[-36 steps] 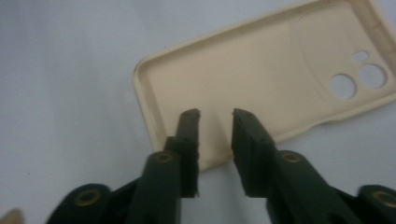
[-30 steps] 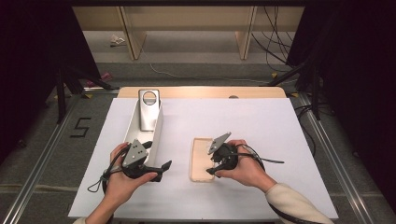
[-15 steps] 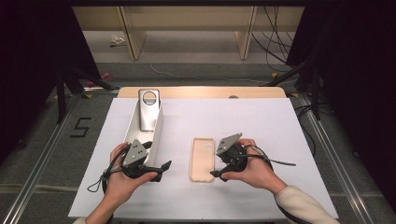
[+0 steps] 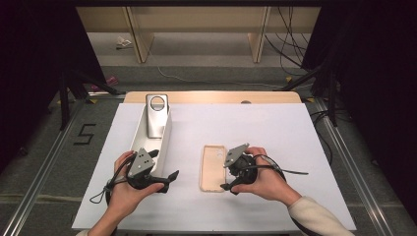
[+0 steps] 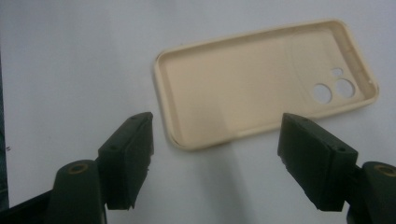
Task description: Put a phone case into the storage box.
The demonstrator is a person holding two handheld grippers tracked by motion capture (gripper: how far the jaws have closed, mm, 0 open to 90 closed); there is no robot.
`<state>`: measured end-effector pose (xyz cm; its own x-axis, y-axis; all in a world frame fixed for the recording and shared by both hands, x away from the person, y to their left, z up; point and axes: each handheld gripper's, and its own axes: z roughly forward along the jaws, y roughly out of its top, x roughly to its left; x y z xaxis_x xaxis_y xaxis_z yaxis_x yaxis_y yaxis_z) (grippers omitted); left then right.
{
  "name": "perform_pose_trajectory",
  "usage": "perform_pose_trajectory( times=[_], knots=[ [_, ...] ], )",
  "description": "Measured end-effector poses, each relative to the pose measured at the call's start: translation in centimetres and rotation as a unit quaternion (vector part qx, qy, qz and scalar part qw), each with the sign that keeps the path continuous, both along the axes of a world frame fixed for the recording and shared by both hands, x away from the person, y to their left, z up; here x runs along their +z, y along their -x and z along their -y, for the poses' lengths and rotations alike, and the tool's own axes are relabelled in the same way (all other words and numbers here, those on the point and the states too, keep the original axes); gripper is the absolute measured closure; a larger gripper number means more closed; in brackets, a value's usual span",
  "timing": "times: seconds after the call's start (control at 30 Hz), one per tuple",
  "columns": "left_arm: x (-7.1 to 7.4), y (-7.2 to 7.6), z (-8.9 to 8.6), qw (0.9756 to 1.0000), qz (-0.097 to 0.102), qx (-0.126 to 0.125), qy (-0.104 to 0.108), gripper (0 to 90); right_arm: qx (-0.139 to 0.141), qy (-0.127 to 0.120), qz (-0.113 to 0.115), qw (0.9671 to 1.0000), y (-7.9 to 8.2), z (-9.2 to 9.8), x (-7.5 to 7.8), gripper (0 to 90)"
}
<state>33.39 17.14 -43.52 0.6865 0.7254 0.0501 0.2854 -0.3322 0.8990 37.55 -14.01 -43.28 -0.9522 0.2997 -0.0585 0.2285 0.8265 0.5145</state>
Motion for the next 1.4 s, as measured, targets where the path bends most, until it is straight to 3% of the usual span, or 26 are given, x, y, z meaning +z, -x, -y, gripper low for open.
perform_pose_trajectory(
  times=[0.23,0.5,0.9,1.4],
  knots=[
    [-0.1,0.0,0.1,1.0000,-0.002,-0.002,-0.005,5.0,0.035,0.050,0.014,0.9980,0.4,-1.5,-0.2,30.0],
    [-0.1,0.0,0.1,1.0000,0.001,-0.004,-0.007,5.3,0.065,0.101,0.020,0.9925,0.9,-3.1,-0.8,30.0],
    [-0.1,0.1,0.1,0.9999,0.001,-0.006,-0.011,5.3,0.087,0.144,0.030,0.9853,0.7,-5.2,-1.4,34.8],
    [0.0,0.3,0.1,0.9999,0.001,-0.007,-0.010,5.3,0.092,0.166,0.025,0.9814,0.5,-6.1,-2.2,38.0]
  ],
)
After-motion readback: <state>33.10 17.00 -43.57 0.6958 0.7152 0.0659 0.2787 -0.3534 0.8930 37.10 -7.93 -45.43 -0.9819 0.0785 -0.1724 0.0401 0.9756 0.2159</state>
